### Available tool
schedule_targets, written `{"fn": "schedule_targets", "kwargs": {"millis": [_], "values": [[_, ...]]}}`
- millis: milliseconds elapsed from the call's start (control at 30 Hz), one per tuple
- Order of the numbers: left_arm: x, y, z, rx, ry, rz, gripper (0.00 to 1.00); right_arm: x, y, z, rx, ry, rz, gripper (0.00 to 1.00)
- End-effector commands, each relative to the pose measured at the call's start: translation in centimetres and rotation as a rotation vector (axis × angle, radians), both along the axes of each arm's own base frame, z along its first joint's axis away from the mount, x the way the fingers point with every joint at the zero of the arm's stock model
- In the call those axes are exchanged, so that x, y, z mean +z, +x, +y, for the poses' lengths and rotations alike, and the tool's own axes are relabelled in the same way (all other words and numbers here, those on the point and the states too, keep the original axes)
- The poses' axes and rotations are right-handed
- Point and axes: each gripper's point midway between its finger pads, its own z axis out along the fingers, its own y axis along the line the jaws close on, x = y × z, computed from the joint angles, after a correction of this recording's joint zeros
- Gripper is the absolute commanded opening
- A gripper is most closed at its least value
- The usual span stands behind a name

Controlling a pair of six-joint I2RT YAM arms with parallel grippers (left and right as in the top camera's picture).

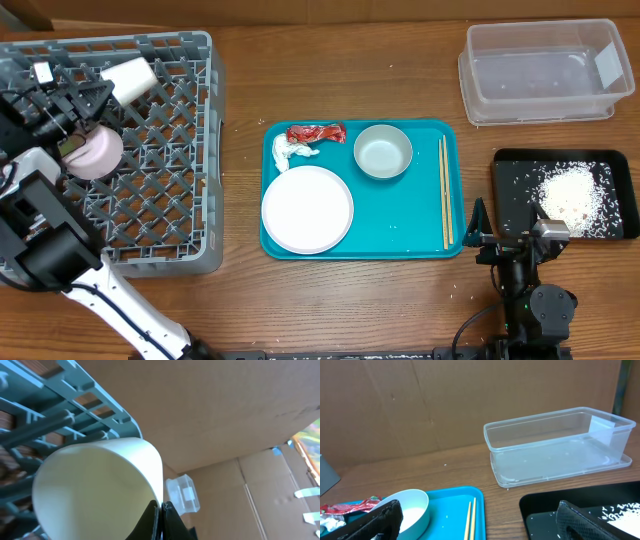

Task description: Sort waste into correct bins and load items into the dishwasher

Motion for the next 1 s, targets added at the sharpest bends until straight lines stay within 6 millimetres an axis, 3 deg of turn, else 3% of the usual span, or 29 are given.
{"fn": "schedule_targets", "kwargs": {"millis": [0, 500, 567, 667, 733, 800, 900, 967], "values": [[-0.4, -0.2, 1.7, 0.052, 0.056, -0.025, 0.04, -0.2, 0.0, 0.1, 0.007, -0.007, -0.004, 1.00], [-0.4, -2.3, 6.3, 0.147, 0.024, 0.004, 0.05, -0.2, 0.0, 0.1, 0.007, -0.007, -0.004, 1.00], [-0.3, -2.7, 6.7, 0.151, 0.006, 0.013, 0.25, -0.2, 0.0, 0.1, 0.007, -0.007, -0.004, 1.00], [0.1, -3.2, 7.1, 0.144, -0.012, 0.011, 0.33, -0.2, 0.0, 0.1, 0.007, -0.007, -0.003, 1.00], [0.4, -3.6, 7.4, 0.137, -0.029, 0.011, 0.52, -0.2, 0.0, 0.1, 0.007, -0.007, -0.004, 1.00], [0.8, -3.9, 7.8, 0.137, -0.046, 0.013, 0.64, -0.2, 0.0, 0.1, 0.007, -0.007, -0.004, 1.00], [1.7, -4.5, 8.7, 0.144, -0.059, 0.007, 1.00, -0.2, 0.0, 0.1, 0.007, -0.007, -0.003, 1.00], [2.6, -4.9, 9.3, 0.148, -0.059, -0.003, 1.00, -0.2, 0.0, 0.1, 0.007, -0.007, -0.004, 1.00]]}}
